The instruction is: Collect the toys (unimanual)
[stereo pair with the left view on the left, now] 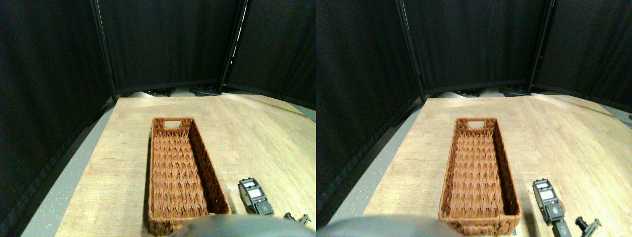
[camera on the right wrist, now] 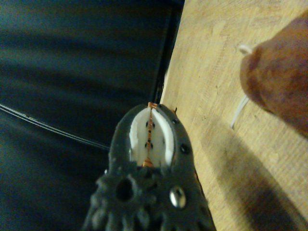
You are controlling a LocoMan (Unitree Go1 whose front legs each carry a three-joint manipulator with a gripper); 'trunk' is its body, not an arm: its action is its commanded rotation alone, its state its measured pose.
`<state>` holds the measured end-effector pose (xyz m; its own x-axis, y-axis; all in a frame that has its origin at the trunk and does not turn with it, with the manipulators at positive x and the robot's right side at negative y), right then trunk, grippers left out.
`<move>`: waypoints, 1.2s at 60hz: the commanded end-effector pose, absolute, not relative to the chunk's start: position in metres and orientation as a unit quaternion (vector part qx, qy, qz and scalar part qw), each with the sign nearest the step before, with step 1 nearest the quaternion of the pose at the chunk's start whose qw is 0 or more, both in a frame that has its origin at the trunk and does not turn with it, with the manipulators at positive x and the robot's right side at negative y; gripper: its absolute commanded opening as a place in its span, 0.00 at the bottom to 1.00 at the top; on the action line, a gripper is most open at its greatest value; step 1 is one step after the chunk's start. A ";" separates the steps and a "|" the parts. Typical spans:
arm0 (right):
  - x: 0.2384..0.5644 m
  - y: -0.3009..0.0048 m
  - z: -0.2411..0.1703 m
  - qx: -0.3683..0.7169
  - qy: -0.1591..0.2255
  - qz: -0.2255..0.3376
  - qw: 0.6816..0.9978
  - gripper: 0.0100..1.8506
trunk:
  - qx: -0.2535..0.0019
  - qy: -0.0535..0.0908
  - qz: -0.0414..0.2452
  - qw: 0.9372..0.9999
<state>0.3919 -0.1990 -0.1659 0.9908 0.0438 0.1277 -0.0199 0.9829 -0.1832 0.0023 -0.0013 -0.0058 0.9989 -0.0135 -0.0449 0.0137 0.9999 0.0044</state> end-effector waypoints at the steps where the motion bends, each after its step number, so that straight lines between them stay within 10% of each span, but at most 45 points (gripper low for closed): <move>1: 0.392 -0.198 -0.158 -0.096 -0.085 0.013 0.992 0.03 | -0.001 0.022 -0.005 1.000; 36: 0.390 -0.207 -0.157 -0.046 -0.079 0.019 0.996 0.03 | -0.002 0.022 -0.012 1.000; 72: 0.400 -0.233 -0.152 0.124 -0.043 0.032 0.991 0.23 | -0.031 0.032 -0.003 0.999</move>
<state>0.3974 -0.2356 -0.1553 0.9973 0.0440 0.0585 -0.0555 0.9752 0.2141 -0.0026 -0.0049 -0.0064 0.9979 -0.0356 -0.0539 0.0352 0.9993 -0.0093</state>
